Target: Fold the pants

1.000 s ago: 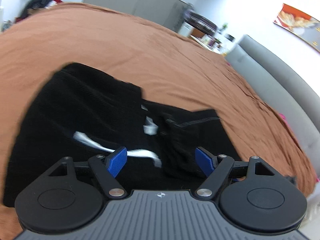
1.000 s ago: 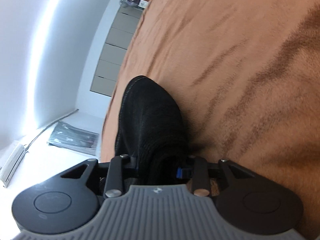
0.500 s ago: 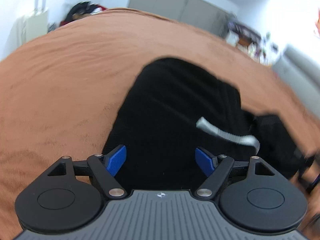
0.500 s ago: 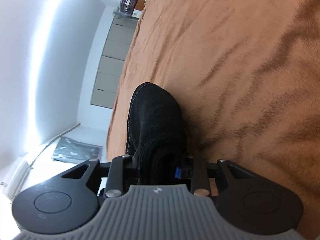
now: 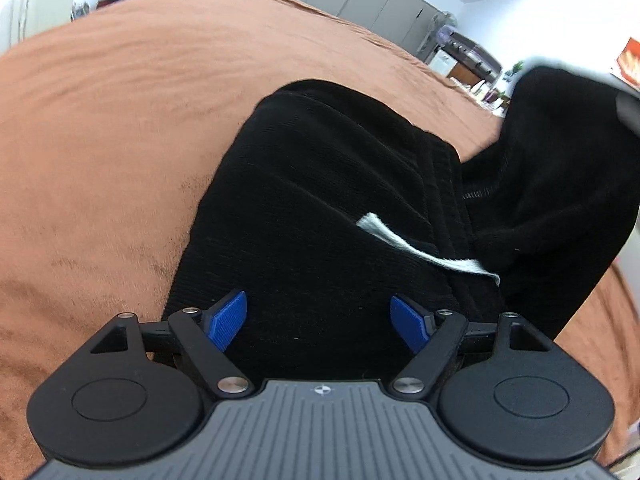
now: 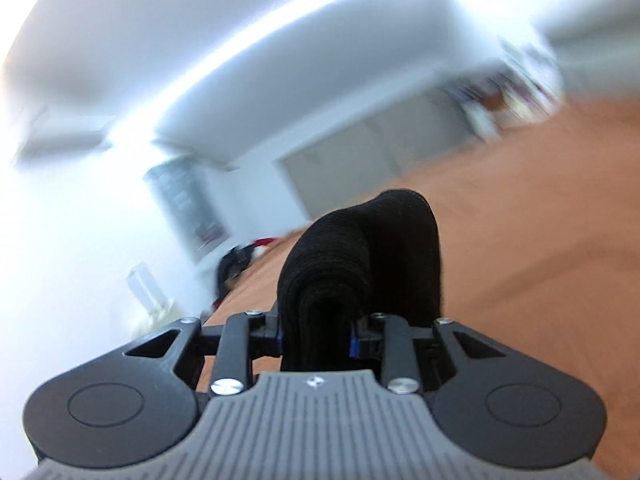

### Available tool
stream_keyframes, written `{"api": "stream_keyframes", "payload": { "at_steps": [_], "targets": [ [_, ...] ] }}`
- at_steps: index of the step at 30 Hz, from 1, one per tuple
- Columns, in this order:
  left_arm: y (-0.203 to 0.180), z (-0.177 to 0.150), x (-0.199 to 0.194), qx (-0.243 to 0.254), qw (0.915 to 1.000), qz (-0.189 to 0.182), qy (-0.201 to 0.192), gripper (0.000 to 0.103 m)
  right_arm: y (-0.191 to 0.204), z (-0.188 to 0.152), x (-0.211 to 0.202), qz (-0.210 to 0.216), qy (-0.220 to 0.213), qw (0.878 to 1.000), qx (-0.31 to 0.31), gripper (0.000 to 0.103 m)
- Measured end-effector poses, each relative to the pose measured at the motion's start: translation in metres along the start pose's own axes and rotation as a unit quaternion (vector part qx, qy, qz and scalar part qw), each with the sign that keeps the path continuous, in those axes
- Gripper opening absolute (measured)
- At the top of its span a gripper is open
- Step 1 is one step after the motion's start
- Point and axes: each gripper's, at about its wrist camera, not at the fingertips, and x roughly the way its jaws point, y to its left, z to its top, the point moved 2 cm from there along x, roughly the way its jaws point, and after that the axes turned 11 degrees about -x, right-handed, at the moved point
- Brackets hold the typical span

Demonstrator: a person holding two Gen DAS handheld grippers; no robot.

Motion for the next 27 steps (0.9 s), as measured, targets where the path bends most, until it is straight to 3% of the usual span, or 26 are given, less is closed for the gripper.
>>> {"api": "stream_keyframes", "payload": {
  "at_steps": [2,4,7,9,10,12,18,23,24,25,26,27],
  "targets": [
    [0.01,0.001,-0.004,-0.013,0.9998,-0.017,0.002,0.091,0.05,-0.001,0.004,0.043,-0.017,0.994,-0.099,0.024],
    [0.022,0.002,-0.008,-0.034,0.9987,-0.039,0.003,0.09,0.095,-0.01,0.006,0.089,-0.023,0.976,-0.199,0.023],
    [0.042,0.005,-0.016,-0.077,0.9937,-0.082,0.005,0.09,0.146,-0.033,0.014,0.133,-0.002,0.947,-0.293,0.023],
    [0.059,0.003,-0.024,-0.111,0.9876,-0.111,0.008,0.09,0.167,-0.048,0.024,0.143,0.018,0.932,-0.333,0.023],
    [0.069,0.002,-0.029,-0.13,0.9841,-0.12,0.011,0.083,0.175,-0.055,0.03,0.143,0.03,0.925,-0.351,0.023],
    [0.092,-0.001,-0.043,-0.168,0.9759,-0.139,0.006,0.079,0.186,-0.069,0.037,0.134,0.045,0.91,-0.391,0.023],
    [0.144,-0.012,-0.085,-0.227,0.9631,-0.14,-0.04,0.08,0.207,-0.095,0.045,0.138,0.044,0.867,-0.478,0.023],
    [0.154,-0.005,-0.104,-0.255,0.9492,-0.173,-0.063,0.082,0.228,-0.124,0.049,0.162,0.045,0.827,-0.536,0.024],
    [0.152,-0.003,-0.107,-0.256,0.9477,-0.179,-0.067,0.084,0.221,-0.136,0.064,0.169,0.063,0.82,-0.543,0.025],
    [0.151,-0.001,-0.109,-0.254,0.9473,-0.182,-0.068,0.084,0.22,-0.152,0.078,0.173,0.108,0.809,-0.551,0.027],
    [0.146,0.001,-0.11,-0.25,0.9479,-0.186,-0.065,0.085,0.214,-0.169,0.093,0.171,0.145,0.789,-0.573,0.03],
    [0.142,0.002,-0.111,-0.245,0.9493,-0.188,-0.06,0.087,0.213,-0.185,0.094,0.168,0.143,0.762,-0.608,0.036]
  ]
}}
